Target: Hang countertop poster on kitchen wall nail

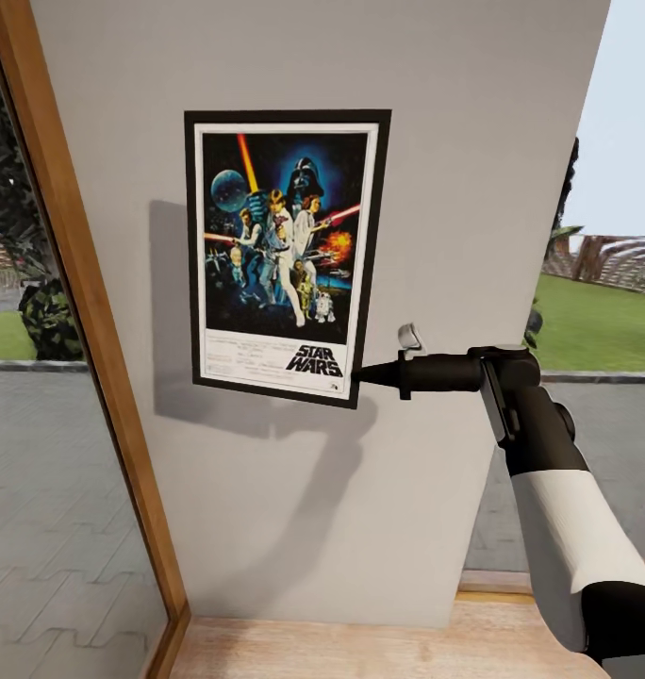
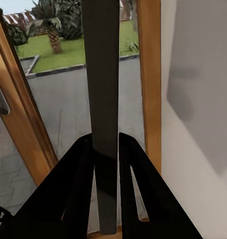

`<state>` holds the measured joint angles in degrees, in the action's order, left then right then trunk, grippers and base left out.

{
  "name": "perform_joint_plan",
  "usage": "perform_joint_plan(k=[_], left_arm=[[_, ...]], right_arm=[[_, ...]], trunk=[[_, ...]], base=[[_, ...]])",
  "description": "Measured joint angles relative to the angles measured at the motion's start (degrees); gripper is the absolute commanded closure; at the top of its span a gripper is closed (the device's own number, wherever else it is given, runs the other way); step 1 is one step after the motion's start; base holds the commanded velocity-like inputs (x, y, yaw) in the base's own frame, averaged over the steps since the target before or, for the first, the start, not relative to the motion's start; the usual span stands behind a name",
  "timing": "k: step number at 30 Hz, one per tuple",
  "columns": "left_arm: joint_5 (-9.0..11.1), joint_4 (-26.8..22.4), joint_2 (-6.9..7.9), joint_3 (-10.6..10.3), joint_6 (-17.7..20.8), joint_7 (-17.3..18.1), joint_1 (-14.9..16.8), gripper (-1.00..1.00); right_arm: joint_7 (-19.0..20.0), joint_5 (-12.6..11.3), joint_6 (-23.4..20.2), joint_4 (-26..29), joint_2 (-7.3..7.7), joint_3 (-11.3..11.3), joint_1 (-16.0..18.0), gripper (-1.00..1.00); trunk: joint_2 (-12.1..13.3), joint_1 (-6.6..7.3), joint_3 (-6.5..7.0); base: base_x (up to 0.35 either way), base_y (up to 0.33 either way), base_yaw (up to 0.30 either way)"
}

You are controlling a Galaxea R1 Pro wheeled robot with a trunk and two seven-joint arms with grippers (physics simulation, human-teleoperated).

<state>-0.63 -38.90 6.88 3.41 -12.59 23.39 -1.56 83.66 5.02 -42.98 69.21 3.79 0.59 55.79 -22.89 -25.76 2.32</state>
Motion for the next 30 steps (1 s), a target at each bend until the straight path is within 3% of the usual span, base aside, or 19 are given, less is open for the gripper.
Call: perform_joint_plan(k=[30], left_arm=[[0.0,0.0,0.0,0.0,0.0,0.0,0.0,-1.0]], right_arm=[[0.1,0.3,0.5,0.1,0.0,-0.1,0.0,1.0]], trunk=[[0.0,0.0,0.0]], base=[[0.0,0.0,0.0]])
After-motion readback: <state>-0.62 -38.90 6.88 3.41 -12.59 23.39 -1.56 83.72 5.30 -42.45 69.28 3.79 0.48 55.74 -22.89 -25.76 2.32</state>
